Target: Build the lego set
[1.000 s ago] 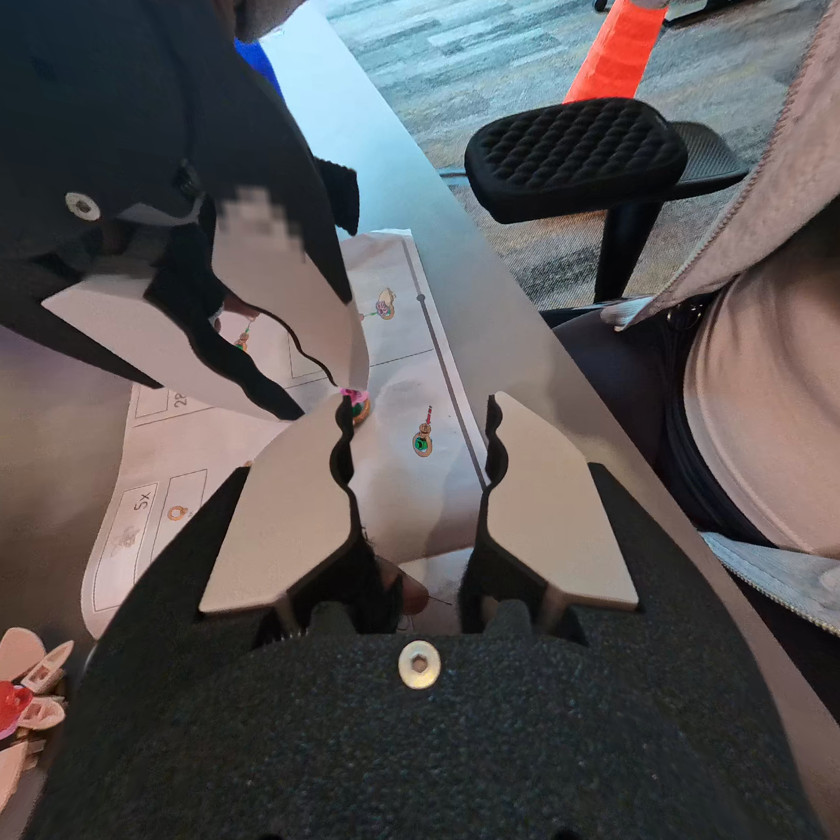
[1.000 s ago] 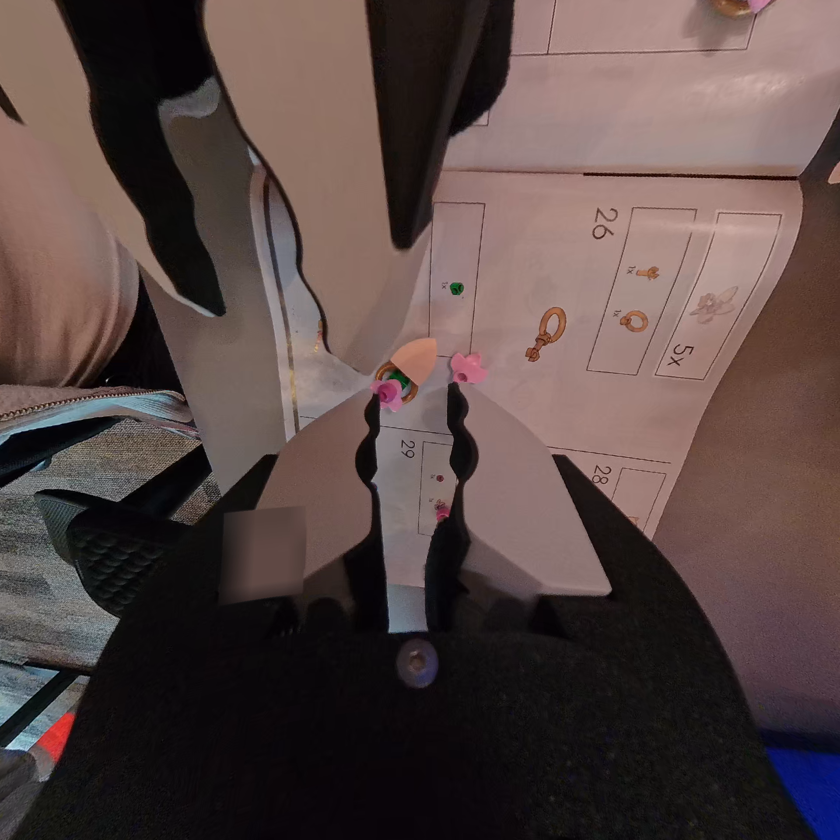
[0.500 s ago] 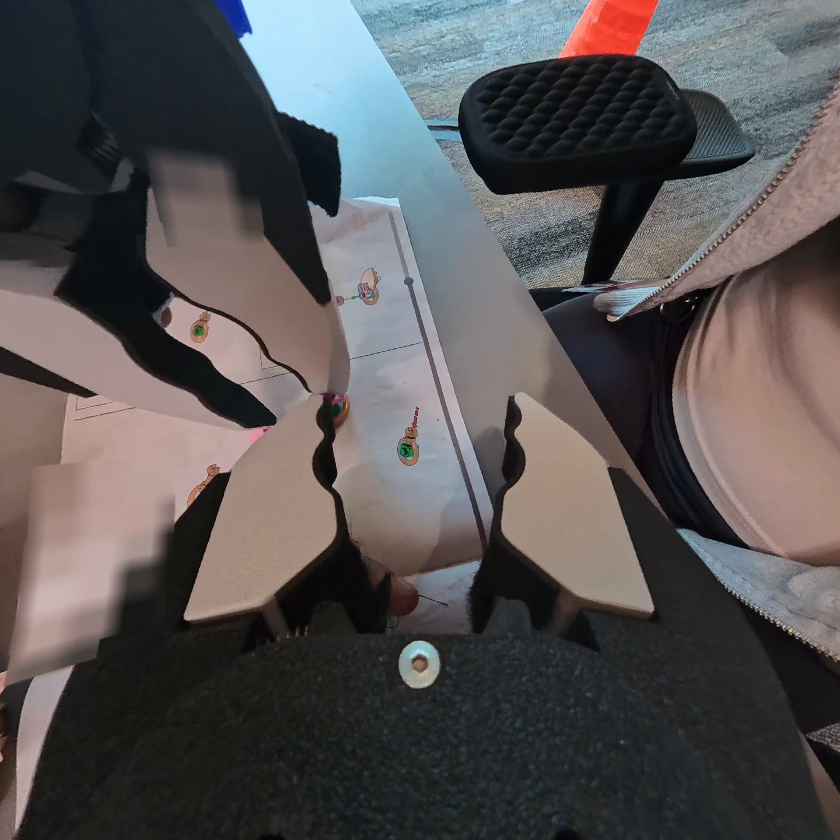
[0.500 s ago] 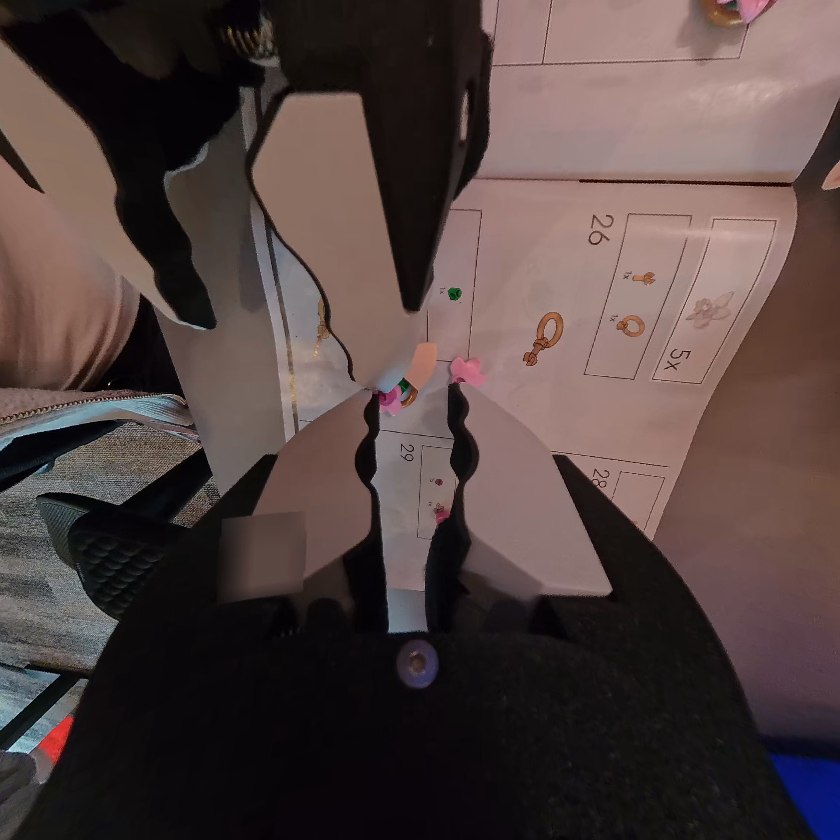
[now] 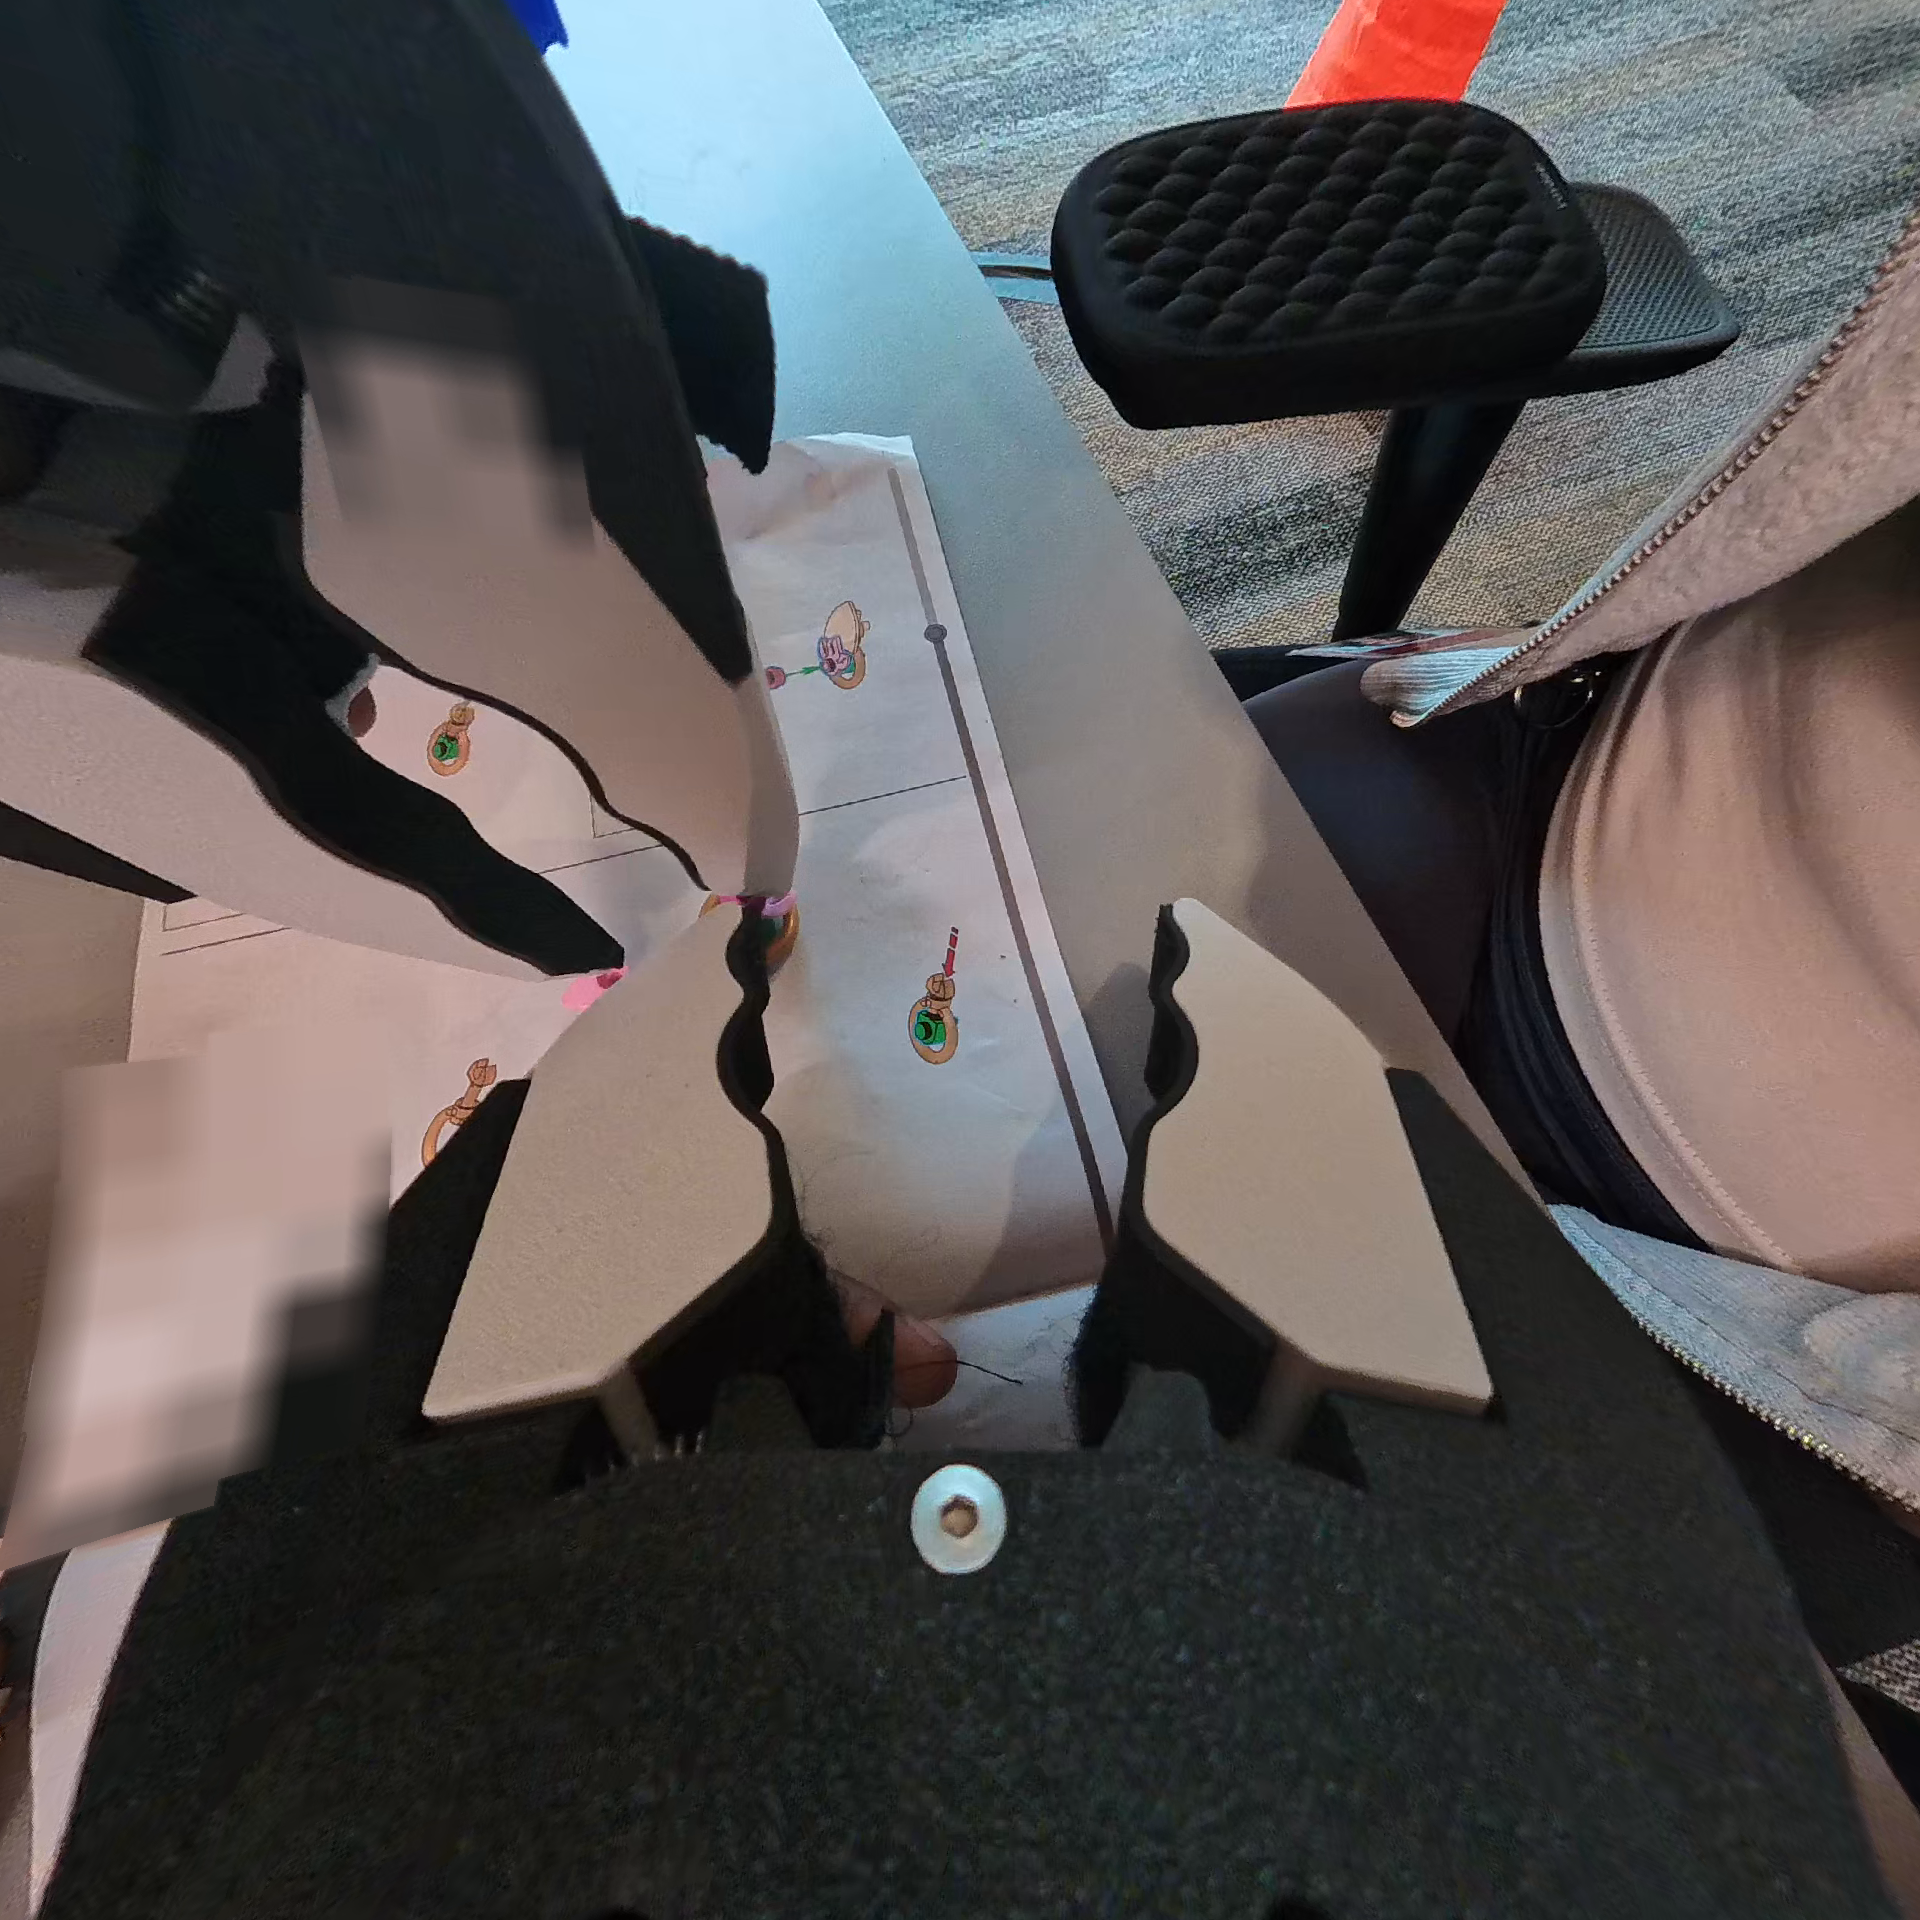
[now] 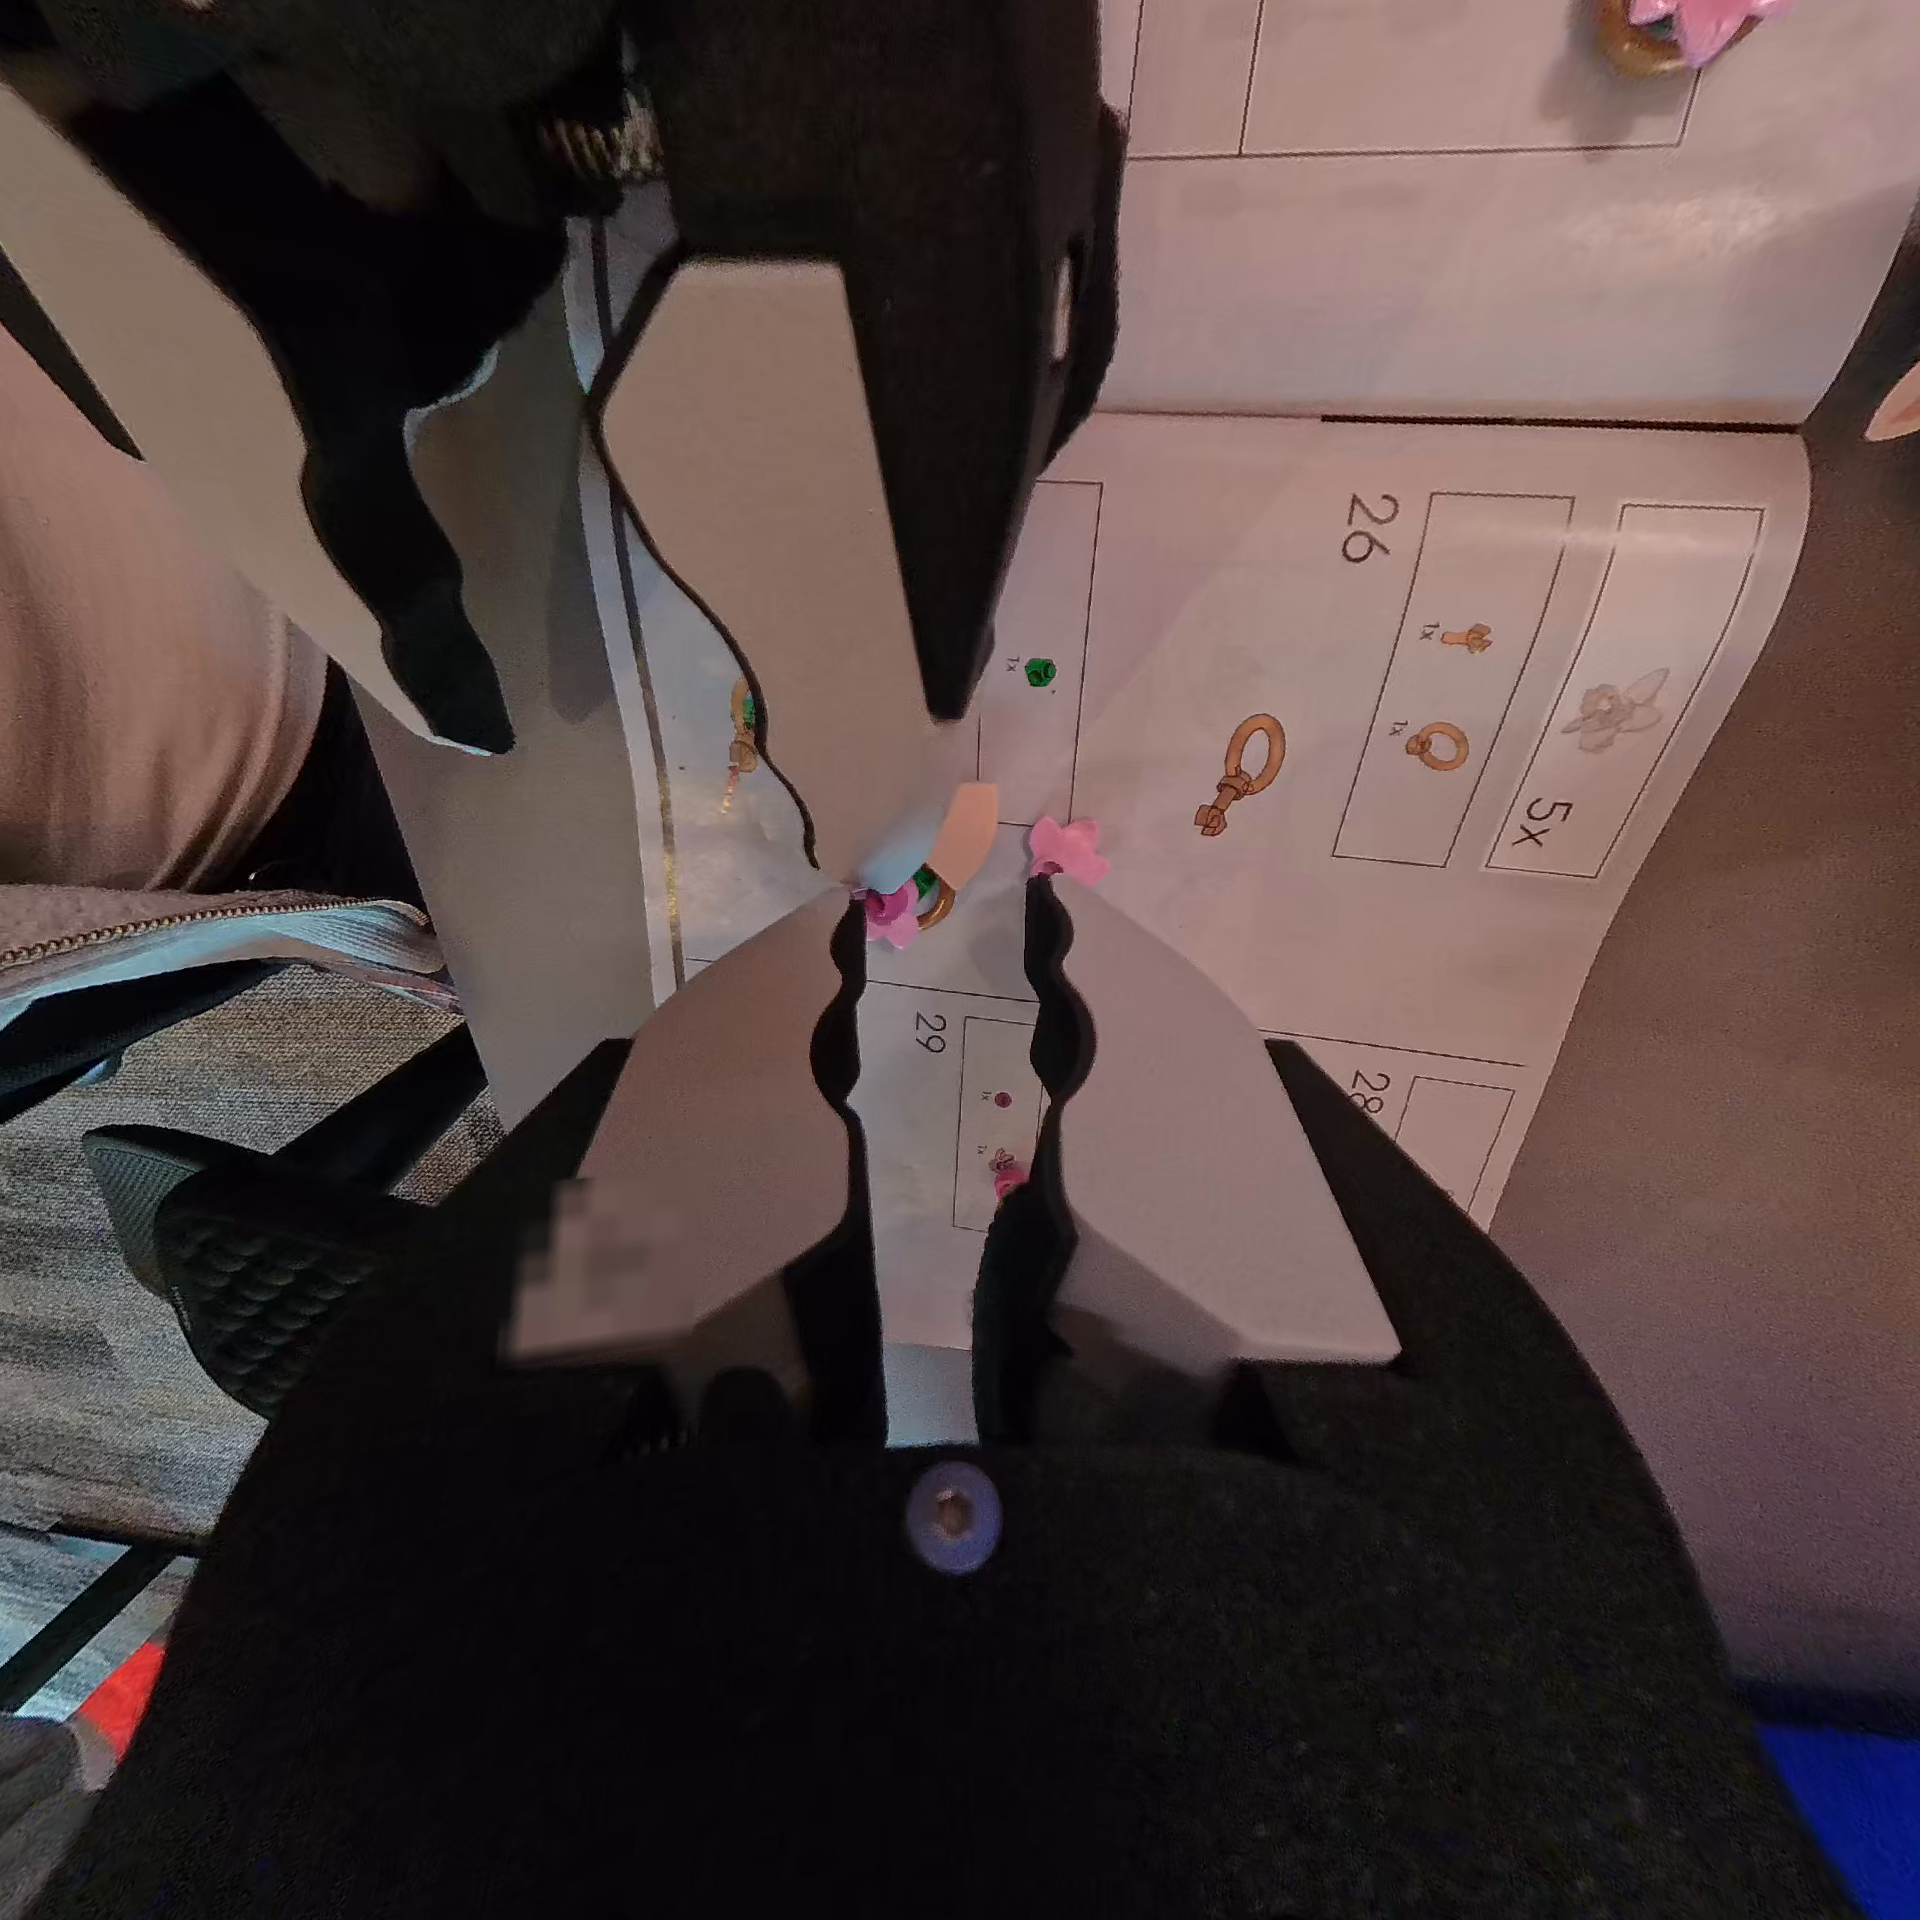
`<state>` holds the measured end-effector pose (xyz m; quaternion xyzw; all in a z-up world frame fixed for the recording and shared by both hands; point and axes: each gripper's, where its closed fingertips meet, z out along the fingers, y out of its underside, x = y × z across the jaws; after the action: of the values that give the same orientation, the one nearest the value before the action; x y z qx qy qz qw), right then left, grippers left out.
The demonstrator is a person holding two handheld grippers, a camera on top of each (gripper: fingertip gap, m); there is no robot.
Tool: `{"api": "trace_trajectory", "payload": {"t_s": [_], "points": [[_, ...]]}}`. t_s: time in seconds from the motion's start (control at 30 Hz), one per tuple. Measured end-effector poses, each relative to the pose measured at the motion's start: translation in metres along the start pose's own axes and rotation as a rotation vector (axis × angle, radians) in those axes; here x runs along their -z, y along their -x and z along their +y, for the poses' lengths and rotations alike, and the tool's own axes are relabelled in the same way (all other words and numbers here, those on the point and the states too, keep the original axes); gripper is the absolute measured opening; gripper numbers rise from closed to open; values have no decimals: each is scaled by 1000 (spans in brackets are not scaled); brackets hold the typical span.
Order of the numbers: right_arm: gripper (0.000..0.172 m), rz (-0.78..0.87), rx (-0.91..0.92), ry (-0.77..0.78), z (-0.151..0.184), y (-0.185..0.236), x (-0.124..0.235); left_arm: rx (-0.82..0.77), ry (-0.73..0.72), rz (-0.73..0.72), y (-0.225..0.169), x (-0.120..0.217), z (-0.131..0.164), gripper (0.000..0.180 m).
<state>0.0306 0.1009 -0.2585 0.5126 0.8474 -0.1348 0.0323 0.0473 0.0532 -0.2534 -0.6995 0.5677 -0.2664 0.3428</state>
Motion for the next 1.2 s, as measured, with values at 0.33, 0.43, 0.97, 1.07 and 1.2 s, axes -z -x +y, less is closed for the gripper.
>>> {"api": "trace_trajectory", "payload": {"t_s": [0.33, 0.43, 0.97, 1.07, 1.2], "points": [[30, 15, 2, 3, 3, -2, 5, 2, -14, 0, 0, 3, -1, 70], [29, 60, -11, -16, 7, -2, 16, 4, -23, -8, 2, 8, 0, 69], [0, 376, -135, -290, -1, 17, 8, -40, 53, -164, 24, 10, 14, 56], [0, 371, -133, -284, -2, 14, 8, -34, 45, -162, 25, 10, 13, 56], [0, 368, -128, -270, -2, 11, 5, -35, 43, -160, 24, 11, 13, 56]]}}
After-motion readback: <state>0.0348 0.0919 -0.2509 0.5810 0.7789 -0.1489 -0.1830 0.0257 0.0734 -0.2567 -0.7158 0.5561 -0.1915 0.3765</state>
